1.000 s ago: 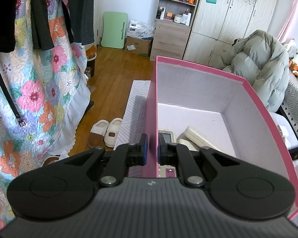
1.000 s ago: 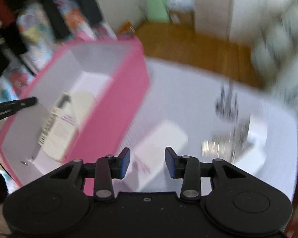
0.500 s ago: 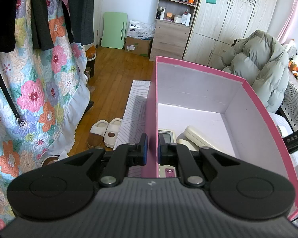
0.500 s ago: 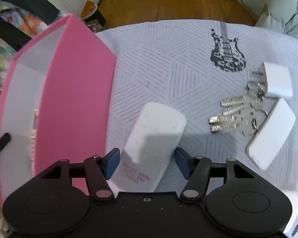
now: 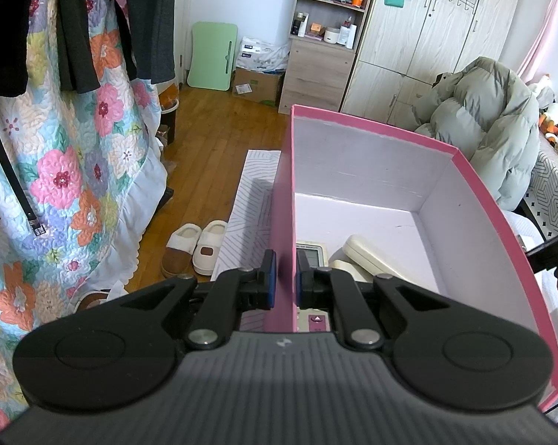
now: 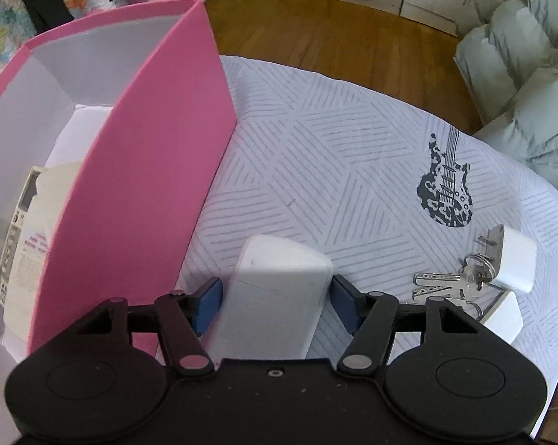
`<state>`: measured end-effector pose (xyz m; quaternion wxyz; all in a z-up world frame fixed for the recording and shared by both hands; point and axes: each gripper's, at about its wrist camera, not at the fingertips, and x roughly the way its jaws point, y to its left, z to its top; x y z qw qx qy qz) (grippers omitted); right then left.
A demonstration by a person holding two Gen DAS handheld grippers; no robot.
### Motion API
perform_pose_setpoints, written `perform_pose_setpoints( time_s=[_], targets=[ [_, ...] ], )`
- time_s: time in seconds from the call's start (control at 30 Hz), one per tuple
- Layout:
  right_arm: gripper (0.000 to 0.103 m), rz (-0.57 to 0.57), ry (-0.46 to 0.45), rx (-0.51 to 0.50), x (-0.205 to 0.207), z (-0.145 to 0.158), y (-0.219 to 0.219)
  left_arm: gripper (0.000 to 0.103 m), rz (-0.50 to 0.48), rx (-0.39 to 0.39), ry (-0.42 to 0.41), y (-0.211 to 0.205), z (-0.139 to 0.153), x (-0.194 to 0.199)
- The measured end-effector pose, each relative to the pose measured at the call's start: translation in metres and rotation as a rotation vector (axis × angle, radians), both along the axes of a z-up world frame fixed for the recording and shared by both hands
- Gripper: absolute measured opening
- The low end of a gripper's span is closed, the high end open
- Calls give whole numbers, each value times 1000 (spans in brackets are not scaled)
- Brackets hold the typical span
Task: Organize rigid objects
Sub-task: 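Move the right tool back to the table and close on the white remote, then lift the white remote with the right tool and carry it into the box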
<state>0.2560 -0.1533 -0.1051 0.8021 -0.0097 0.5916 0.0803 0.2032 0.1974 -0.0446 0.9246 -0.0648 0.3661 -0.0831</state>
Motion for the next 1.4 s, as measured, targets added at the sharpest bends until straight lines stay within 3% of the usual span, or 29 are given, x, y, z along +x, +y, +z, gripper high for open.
perform_pose_setpoints(
  time_s=[0.2,0.3,0.47,0.87,1.07,1.2,1.4],
  targets=[
    [71,-7,23,-27,-6,-3,5,9,0,1,0,-1,0,0],
    [67,4,10,-45,-8,-1,12,9,3,7,-2,0,0,0],
    [67,-73,13,-21,-13,5,-4,9,0,3,1,-5,0,-2],
    [62,53,-293,58,-90,65,-15,9,0,8,2,-11,-2,-3],
    [62,83,-360,116,-109,69,-19,9,-1,15,2,-10,-1,-4],
    [62,101,-382,100,-111,70,-16,9,2,22,0,-10,0,-5],
    [62,113,-480,85,-117,97,-15,9,2,21,1,-9,1,-4]
  ],
)
